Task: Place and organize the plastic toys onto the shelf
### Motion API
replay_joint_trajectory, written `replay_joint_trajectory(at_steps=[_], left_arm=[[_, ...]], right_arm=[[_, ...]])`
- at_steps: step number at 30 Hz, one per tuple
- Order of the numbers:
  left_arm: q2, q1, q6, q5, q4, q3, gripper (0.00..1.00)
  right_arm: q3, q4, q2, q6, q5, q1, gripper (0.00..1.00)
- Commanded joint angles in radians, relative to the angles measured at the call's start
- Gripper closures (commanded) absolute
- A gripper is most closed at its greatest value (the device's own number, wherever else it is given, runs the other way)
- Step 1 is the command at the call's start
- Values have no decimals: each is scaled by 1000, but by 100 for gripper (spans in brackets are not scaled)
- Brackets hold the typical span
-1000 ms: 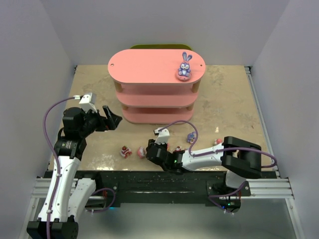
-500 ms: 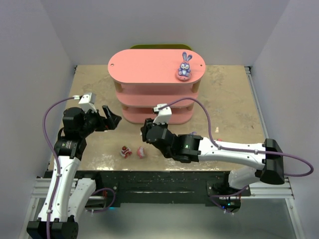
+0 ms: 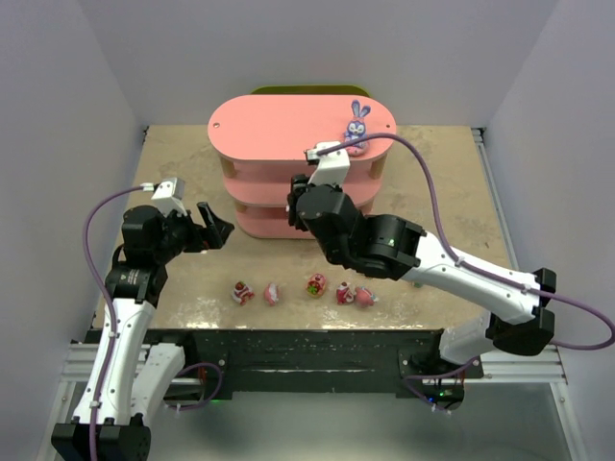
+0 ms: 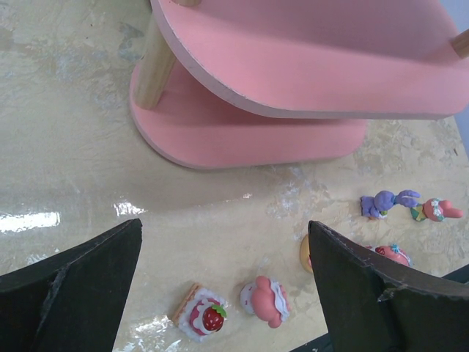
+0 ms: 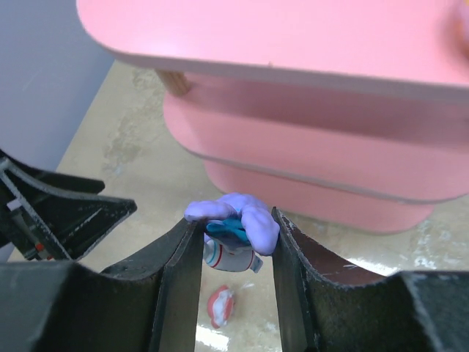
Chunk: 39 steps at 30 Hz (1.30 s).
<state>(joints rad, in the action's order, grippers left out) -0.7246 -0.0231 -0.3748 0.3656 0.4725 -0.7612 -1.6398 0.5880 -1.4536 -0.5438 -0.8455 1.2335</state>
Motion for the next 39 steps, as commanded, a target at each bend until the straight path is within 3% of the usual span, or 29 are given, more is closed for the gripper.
replay_joint_trajectory(at_steps=[1, 16, 32, 39], left_arm=[[4, -6, -3, -2, -35, -10, 0], [4, -6, -3, -10, -38, -3, 1], [2, -6, -1, -17, -40, -3, 0], [-1, -6, -3, -17, -40, -4, 0]], right_arm=[[-97, -34, 39, 128, -76, -49, 100], [-290, -162, -119, 376, -79, -176, 100], [-377, -148, -217, 364, 32, -252, 100], [-345, -175, -221, 325, 103, -266, 91]])
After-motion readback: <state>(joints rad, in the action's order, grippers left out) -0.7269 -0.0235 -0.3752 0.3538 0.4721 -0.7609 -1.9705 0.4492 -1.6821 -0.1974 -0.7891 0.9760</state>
